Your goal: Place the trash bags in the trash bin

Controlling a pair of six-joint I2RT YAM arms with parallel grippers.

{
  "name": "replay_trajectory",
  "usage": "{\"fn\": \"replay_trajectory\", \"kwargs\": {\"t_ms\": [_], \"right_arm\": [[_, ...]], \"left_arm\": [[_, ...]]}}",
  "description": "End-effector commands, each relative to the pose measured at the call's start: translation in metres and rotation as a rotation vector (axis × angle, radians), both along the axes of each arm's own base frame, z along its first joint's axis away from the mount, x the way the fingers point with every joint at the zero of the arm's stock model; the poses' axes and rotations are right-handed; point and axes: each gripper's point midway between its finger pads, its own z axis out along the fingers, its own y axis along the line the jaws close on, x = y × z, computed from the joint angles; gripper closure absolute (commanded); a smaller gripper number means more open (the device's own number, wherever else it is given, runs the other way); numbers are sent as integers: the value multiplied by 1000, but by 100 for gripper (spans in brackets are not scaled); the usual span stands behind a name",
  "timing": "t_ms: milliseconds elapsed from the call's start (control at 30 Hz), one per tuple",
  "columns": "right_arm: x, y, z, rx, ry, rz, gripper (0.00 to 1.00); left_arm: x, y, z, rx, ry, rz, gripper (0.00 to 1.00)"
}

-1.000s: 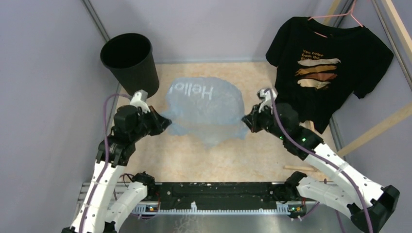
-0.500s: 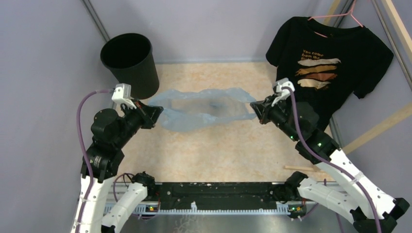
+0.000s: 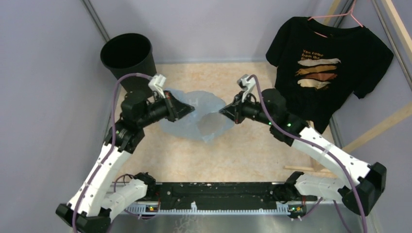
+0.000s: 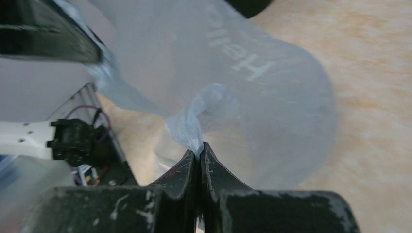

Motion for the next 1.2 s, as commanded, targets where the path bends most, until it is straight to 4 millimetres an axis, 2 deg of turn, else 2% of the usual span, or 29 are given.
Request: {"fn": "replay_trajectory", "kwargs": {"t_ms": [0,33,100,167,233,367,433,567,667,867,1000,1167], "right_arm": [[-41,65,59,204,-45,258,100],[-45,73,59,190,-49,271,100],[-40,79,53,164,-36,237,100],[-27,74,45,156,-10,143,100],[-22,70,40,159,6,103,98],[-48,85,48,221,-4,282,87],[-54,88,46,217,2,320,84],[-49,80,42,211,-1,265,79],[-53,74,46,239,-23,260,73],[-64,81,46,282,-1,332,58],[-58,83,37,252,18,308,48],[-46,84,26,219,36,237,42]], "left_arm": [[-14,-49,19,-65,-54,-116,100],[-18,-58,16,-49,-50,-132,100],[-23,-65,11,-20,-48,-146,100],[-21,-60,8,-1,-46,-115,100],[-21,-54,9,7,-65,-92,100],[-20,-51,0,28,-46,-76,100],[-20,-52,-3,26,-36,-75,100],[-19,-50,-5,29,-37,-62,100],[-18,-46,-11,51,-37,-44,100],[-19,-46,-17,38,-13,-41,100],[-21,-49,-17,28,-2,-59,100],[-25,-51,-13,8,-3,-76,100]]}}
